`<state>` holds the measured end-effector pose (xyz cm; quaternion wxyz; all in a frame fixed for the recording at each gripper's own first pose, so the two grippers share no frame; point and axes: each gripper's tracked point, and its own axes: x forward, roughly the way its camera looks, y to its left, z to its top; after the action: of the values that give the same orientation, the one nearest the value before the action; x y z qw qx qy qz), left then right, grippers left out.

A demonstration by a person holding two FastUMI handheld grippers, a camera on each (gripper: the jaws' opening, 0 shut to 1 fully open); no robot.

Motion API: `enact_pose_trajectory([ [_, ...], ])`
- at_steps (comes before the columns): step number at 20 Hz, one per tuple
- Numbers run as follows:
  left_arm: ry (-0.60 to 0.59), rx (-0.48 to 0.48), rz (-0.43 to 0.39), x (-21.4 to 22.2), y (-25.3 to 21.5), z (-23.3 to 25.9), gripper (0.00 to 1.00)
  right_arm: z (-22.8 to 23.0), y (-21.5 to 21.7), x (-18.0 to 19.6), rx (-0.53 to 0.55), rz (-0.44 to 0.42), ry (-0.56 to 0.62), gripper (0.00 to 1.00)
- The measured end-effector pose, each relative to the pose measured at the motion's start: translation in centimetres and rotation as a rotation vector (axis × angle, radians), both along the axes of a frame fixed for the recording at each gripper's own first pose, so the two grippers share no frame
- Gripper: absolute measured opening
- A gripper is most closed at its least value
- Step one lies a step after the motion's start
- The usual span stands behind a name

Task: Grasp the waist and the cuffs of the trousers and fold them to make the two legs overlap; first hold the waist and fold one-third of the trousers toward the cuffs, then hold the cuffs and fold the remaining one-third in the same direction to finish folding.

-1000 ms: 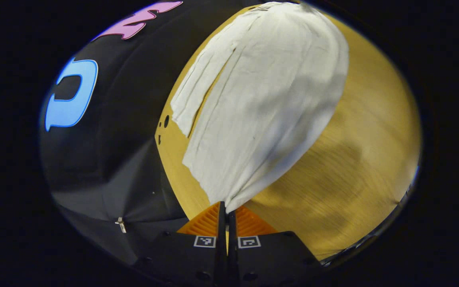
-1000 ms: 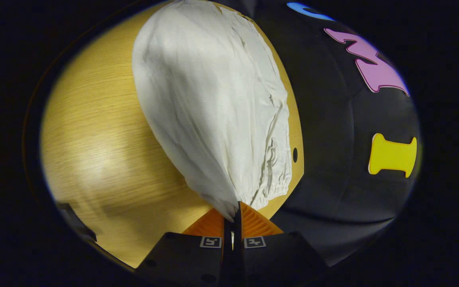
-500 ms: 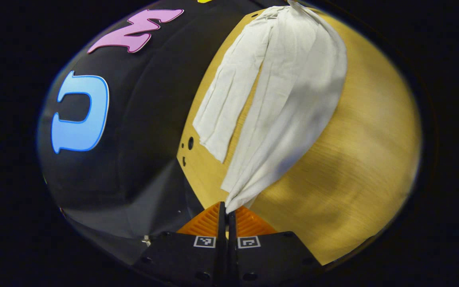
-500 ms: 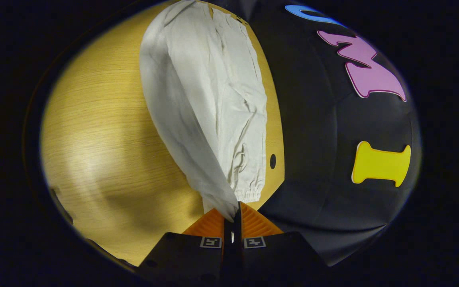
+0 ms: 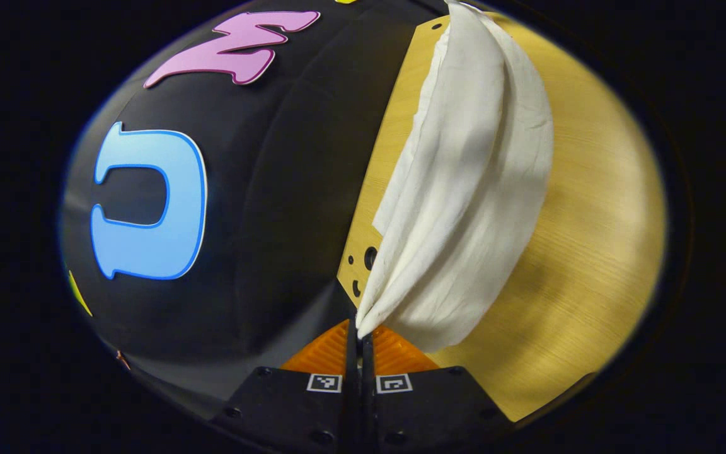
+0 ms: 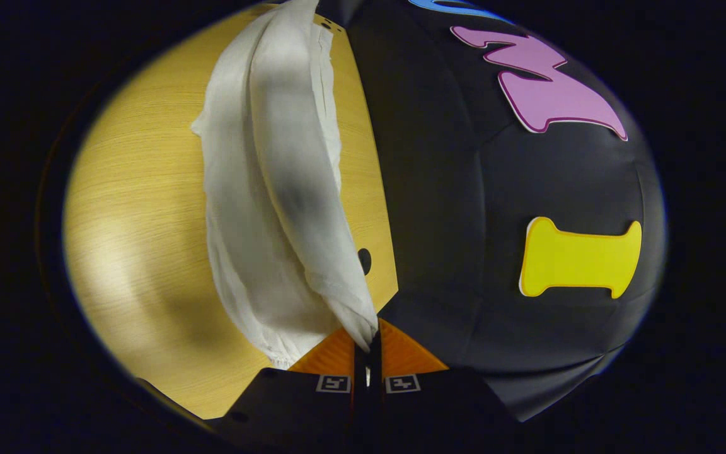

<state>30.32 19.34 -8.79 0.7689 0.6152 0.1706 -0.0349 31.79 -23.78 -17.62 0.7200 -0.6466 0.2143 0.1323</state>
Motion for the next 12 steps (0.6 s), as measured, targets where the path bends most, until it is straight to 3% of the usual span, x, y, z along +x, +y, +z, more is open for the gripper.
enact_pose_trajectory([
  [6, 0.025, -0.004, 0.0, 8.5, -0.4, -1.3, 0.05, -0.3, 0.3, 6.5, 0.018, -0.041, -0.013, 0.05],
  [12, 0.096, 0.081, -0.093, 13.7, -3.2, -5.6, 0.05, -3.4, -0.5, 11.3, 0.014, -0.115, 0.008, 0.05],
])
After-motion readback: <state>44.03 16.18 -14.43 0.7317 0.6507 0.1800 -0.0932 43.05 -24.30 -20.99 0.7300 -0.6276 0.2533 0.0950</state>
